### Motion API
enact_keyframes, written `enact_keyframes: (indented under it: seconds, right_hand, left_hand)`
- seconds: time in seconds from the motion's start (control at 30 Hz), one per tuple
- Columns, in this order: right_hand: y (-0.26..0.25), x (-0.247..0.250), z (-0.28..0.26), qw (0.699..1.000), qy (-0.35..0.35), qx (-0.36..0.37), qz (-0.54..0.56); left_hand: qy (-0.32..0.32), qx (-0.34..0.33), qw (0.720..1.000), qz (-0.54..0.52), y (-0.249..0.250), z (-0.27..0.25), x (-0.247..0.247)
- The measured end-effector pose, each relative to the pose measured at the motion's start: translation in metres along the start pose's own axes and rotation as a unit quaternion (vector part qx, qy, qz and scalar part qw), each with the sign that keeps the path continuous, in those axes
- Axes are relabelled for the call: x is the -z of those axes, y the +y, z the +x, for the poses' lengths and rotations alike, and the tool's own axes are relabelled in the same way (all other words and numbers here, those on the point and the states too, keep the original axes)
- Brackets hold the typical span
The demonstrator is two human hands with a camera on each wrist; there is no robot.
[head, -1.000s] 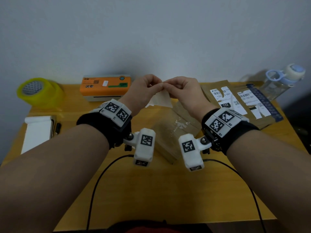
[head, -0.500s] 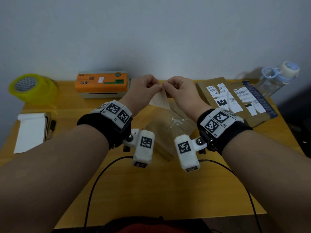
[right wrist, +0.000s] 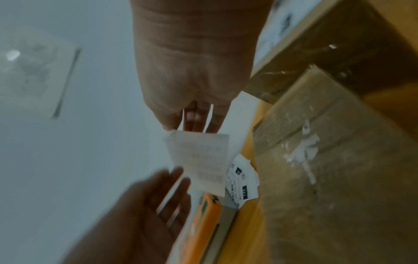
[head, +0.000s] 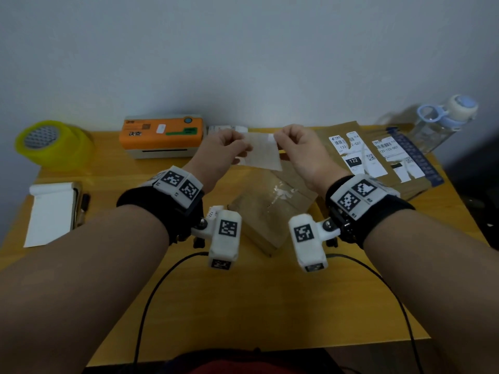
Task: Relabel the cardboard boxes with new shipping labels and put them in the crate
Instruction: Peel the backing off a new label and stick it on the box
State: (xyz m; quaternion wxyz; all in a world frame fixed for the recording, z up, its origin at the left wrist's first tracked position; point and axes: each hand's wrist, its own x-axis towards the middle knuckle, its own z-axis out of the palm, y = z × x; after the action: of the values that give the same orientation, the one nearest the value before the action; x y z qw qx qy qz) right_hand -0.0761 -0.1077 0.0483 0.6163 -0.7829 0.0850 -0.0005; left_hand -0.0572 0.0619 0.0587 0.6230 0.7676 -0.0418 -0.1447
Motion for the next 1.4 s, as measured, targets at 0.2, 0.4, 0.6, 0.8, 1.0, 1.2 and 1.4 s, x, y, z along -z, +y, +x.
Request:
enact_keyframes:
  seconds: [0.2, 0.4, 0.6, 0.8, 1.0, 1.2, 1.4]
  right_hand:
    - [-0.009, -0.012, -0.003, 1.000, 0.001, 0.024, -0.003]
    - [-0.006, -0.006, 0.001, 0.999, -0.017, 0.004, 0.040]
    - [0.003, -0.002, 0.002, 0.994, -0.014, -0.033, 0.106]
    - [0.002, 0.001, -0.005, 0.988, -0.060, -0.024, 0.138]
    - [0.004, 0.006, -0.003, 0.996, -0.032, -0.023, 0.074]
    - [-0.001, 0.014, 0.000, 0.998, -0.048, -0.025, 0.034]
    - [-0.003, 0.005, 0.003, 0.997, -0.024, -0.015, 0.069]
  left_hand:
    - [-0.047, -0.020, 0.998, 0.040, 0.006, 0.004, -0.018]
    - [-0.039, -0.041, 0.998, 0.026, 0.008, 0.009, -0.017]
    - [-0.046, -0.041, 0.998, 0.025, 0.006, 0.012, -0.019]
    - [-0.026, -0.039, 0.999, 0.015, 0.003, 0.014, -0.020]
    - [-0.048, -0.067, 0.995, 0.062, 0.003, 0.016, -0.019]
    - [-0.083, -0.077, 0.987, 0.112, 0.007, 0.017, -0.013]
    - [-0.046, -0.071, 0.993, 0.078, 0.008, 0.016, -0.020]
